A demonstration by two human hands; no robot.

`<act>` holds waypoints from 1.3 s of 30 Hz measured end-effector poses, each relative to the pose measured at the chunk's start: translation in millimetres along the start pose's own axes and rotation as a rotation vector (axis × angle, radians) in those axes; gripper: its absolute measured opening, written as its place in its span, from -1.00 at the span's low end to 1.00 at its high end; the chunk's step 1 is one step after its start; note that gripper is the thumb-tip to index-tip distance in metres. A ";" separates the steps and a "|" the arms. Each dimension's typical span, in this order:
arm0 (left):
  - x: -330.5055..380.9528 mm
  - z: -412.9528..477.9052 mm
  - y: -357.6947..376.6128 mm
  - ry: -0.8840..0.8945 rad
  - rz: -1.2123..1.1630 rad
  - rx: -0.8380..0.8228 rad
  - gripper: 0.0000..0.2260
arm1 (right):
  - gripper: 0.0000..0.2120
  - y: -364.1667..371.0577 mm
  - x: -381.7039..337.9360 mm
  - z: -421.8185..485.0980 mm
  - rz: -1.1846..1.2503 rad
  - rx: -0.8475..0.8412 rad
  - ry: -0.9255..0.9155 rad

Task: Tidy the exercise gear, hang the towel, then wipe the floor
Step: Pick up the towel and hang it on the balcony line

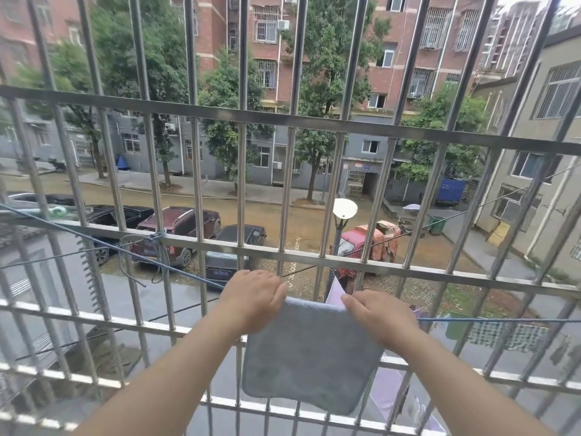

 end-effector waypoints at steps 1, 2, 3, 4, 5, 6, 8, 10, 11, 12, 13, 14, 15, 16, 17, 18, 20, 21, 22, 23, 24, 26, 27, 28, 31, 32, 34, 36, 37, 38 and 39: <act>0.6 -1.0 -2.3 -0.004 -0.025 -0.010 -0.63 | -0.60 -0.7 1.7 2.0 0.048 -0.030 0.001; 0.4 -1.0 -4.1 -0.007 -0.059 -0.020 -0.62 | -0.64 -1.7 4.6 4.7 0.115 -0.057 -0.004; -0.4 -1.7 -6.3 -0.008 -0.108 -0.039 -0.62 | -0.69 -2.9 7.4 7.0 0.200 -0.078 -0.011; -2.7 -2.0 -8.0 -0.005 -0.172 -0.067 -0.62 | -0.70 -3.8 10.9 9.4 0.295 -0.090 -0.028; -5.6 -3.0 -10.4 0.004 -0.238 -0.097 -0.61 | -0.65 -4.8 14.7 11.2 0.390 -0.095 -0.037; -9.1 -3.5 -11.9 0.023 -0.297 -0.122 -0.61 | -0.59 -6.4 18.0 11.7 0.468 -0.105 -0.032; -15.1 -3.9 -14.1 0.065 -0.356 -0.152 -0.68 | -0.58 -9.8 20.3 8.4 0.551 -0.123 -0.013; -17.9 -2.1 -13.8 0.093 -0.382 -0.160 -0.80 | -0.67 -11.4 21.3 5.9 0.593 -0.122 0.003; -18.4 -1.5 -13.7 0.099 -0.407 -0.152 -0.84 | -0.75 -11.9 20.8 5.3 0.592 -0.118 0.018; -19.4 -0.2 -12.7 0.099 -0.433 -0.141 -0.85 | -0.83 -12.2 20.0 5.6 0.585 -0.110 0.028; -19.5 0.4 -12.3 0.092 -0.459 -0.131 -0.85 | -0.85 -12.2 19.6 7.2 0.566 -0.093 0.042; -19.5 1.2 -11.7 0.079 -0.489 -0.123 -0.85 | -0.84 -12.0 18.7 8.6 0.540 -0.076 0.051; -19.1 1.8 -11.7 0.060 -0.511 -0.112 -0.85 | -0.83 -12.2 16.9 9.4 0.498 -0.071 0.069; -18.9 2.9 -11.3 0.034 -0.521 -0.104 -0.87 | -0.83 -12.0 15.4 10.5 0.446 -0.074 0.089; -18.0 3.0 -11.7 0.010 -0.521 -0.099 -0.89 | -0.82 -12.1 13.2 11.3 0.389 -0.078 0.111; -16.9 2.7 -12.9 -0.007 -0.516 -0.088 -0.90 | -0.82 -12.0 11.3 12.4 0.336 -0.079 0.124; -15.3 1.5 -13.8 -0.016 -0.506 -0.072 -0.88 | -0.80 -12.7 5.6 11.9 0.278 -0.066 0.130; -14.8 0.3 -14.6 -0.006 -0.496 -0.067 -0.84 | -0.78 -13.7 2.4 11.3 0.257 -0.048 0.117; -15.0 -0.8 -14.6 0.010 -0.472 -0.053 -0.80 | -0.74 -15.1 -1.0 10.2 0.195 -0.020 0.094; -15.1 -2.2 -14.6 0.029 -0.437 -0.028 -0.77 | -0.69 -15.8 -3.9 9.0 0.086 0.014 0.071; -14.9 -3.5 -14.7 0.054 -0.390 0.002 -0.75 | -0.64 -15.5 -7.2 7.5 -0.035 0.054 0.051; -10.9 -4.9 -16.0 0.138 -0.257 0.088 -0.72 | -0.58 -12.4 -17.2 3.2 -0.217 0.125 0.039; -7.6 -6.0 -16.4 0.174 -0.192 0.131 -0.70 | -0.54 -9.8 -23.1 0.5 -0.279 0.163 0.046; -4.1 -8.4 -17.2 0.195 -0.148 0.172 -0.69 | -0.51 -5.7 -28.8 -1.9 -0.316 0.221 0.038; 3.2 -27.2 -14.7 0.215 -0.082 0.289 -0.65 | -0.62 13.3 -45.3 -15.5 -0.303 0.476 -0.075; 5.3 -37.1 -12.7 0.220 -0.062 0.314 -0.64 | -0.65 21.4 -52.3 -22.6 -0.275 0.524 -0.114; 9.4 -58.4 -8.2 0.245 -0.052 0.363 -0.64 | -0.60 40.4 -66.7 -38.2 -0.229 0.561 -0.175; 11.9 -76.1 -2.4 0.270 -0.088 0.394 -0.64 | -0.50 60.9 -79.6 -52.6 -0.207 0.565 -0.204; 12.3 -83.6 1.3 0.270 -0.108 0.399 -0.63 | -0.46 70.4 -84.9 -58.9 -0.199 0.567 -0.207; 12.0 -90.8 5.1 0.267 -0.127 0.402 -0.62 | -0.44 79.3 -89.1 -64.3 -0.182 0.573 -0.208; 11.3 -98.2 10.2 0.261 -0.146 0.395 -0.62 | -0.43 87.8 -91.8 -69.3 -0.159 0.580 -0.203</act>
Point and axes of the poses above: each hand's wrist, its own z-axis towards the middle knuckle, its own y-axis out of the palm, x = y × z, the point moved 1 cm from there along z, towards the middle knuckle, and after that the axes turned 11 degrees about -x, right-handed, at the moved point
